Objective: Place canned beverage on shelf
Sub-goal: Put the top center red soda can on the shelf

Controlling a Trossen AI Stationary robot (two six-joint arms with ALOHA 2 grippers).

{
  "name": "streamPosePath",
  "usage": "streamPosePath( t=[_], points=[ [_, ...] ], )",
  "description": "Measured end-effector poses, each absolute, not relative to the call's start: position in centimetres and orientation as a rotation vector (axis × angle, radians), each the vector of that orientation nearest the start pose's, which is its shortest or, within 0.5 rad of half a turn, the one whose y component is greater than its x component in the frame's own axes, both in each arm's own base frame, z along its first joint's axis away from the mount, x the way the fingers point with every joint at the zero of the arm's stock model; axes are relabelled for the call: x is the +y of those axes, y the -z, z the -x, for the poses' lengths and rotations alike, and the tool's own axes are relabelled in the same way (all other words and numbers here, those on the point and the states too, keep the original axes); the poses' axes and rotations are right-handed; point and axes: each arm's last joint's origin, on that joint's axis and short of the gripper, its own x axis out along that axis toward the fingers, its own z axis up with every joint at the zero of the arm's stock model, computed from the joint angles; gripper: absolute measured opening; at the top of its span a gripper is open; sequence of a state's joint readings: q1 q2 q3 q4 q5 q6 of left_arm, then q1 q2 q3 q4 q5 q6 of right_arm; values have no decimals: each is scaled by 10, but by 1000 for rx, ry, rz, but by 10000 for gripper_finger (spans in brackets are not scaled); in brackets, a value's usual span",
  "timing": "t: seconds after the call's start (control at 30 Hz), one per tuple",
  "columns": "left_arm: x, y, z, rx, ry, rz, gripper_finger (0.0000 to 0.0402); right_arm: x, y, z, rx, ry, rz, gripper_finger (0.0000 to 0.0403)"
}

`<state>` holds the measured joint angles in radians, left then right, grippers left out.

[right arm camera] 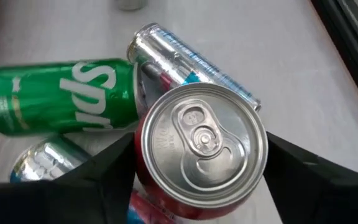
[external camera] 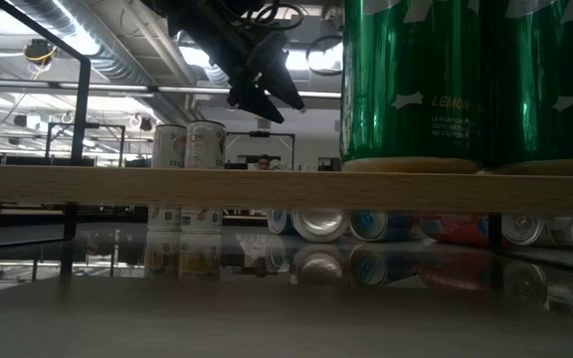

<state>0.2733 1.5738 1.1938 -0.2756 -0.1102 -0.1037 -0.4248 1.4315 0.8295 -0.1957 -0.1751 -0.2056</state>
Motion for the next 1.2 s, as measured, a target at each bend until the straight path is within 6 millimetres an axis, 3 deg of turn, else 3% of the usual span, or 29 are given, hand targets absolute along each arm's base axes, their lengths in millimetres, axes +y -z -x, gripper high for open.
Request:
streamPosePath(
  t=[0.13,0.33,0.63,1.2],
  points=[
    [97,-274,-333,637,-404,154,377,-117,-207,-263,782,294,-82,269],
    [97,-274,-333,637,-404,154,377,-123,-207,-259,777,609,-168,301],
    [97,-273,-333,638,-404,154,377,-126,-204,-252,730,888,-357,293],
    [97,-273,-333,638,-404,154,377,-125,-204,-252,721,890,-407,335]
  ],
)
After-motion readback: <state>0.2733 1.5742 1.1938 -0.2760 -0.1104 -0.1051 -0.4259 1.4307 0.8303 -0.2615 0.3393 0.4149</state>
